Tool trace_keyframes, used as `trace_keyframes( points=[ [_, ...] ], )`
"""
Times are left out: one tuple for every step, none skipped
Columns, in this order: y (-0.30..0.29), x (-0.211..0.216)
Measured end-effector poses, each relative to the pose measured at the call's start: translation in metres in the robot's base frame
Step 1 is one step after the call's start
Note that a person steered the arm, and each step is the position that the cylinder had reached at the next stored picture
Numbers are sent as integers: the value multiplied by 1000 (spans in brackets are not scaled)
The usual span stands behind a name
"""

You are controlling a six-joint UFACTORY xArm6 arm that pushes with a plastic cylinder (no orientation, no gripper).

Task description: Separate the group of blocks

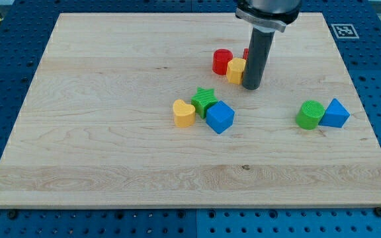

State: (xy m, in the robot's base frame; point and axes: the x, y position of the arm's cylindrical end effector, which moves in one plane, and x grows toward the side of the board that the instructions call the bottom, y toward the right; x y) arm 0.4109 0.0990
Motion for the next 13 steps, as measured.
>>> trace_keyframes(
  points=[
    [-44,-7],
    [-65,-21],
    [-90,-8],
    [-98,10],
    [-98,45],
    [-98,47],
    [-105,77],
    [-100,109],
    [-82,126],
    [-57,135],
    [-24,137],
    [6,137],
    [36,137]
  ],
)
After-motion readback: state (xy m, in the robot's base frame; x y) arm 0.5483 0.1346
